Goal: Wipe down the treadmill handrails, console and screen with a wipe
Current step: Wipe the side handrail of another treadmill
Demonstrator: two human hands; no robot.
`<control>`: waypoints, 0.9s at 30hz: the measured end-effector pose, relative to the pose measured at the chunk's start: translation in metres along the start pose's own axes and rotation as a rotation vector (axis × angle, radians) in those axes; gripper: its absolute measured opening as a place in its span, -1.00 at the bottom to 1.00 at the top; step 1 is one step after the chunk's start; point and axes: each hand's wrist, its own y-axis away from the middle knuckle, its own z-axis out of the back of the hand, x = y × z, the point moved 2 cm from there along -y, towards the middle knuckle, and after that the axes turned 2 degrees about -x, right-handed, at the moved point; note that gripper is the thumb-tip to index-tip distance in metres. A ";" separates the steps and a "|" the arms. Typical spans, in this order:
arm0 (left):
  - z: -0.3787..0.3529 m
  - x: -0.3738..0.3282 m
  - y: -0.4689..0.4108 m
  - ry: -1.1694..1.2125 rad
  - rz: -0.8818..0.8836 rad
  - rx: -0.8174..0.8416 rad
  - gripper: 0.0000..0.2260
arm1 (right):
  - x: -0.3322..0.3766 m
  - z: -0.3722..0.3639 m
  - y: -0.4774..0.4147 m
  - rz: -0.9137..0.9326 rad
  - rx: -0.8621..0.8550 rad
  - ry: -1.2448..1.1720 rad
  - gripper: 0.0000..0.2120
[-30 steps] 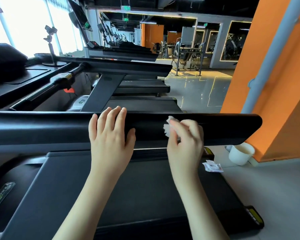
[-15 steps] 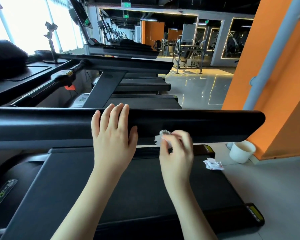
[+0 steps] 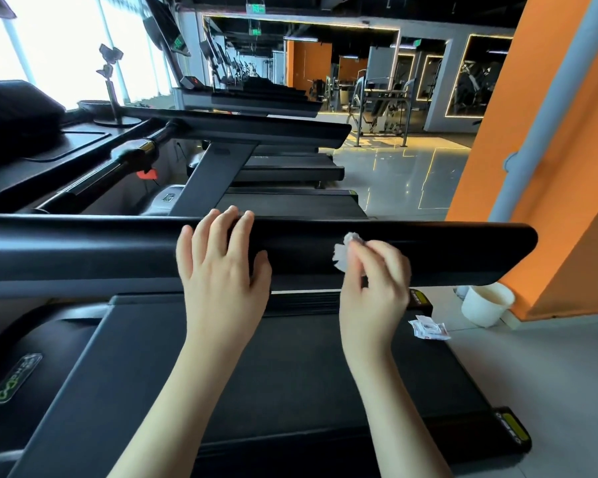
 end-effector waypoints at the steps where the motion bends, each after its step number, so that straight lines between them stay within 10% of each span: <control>1: 0.000 0.001 0.002 -0.017 0.005 -0.009 -0.59 | 0.001 -0.001 0.003 -0.005 0.003 0.004 -0.90; 17: -0.003 0.005 0.004 -0.068 -0.055 -0.042 -0.60 | 0.037 -0.040 -0.055 0.171 0.604 -0.008 -0.79; 27: -0.001 0.006 0.002 -0.059 -0.056 -0.039 -0.60 | 0.040 -0.028 -0.036 0.301 0.492 -0.138 -0.89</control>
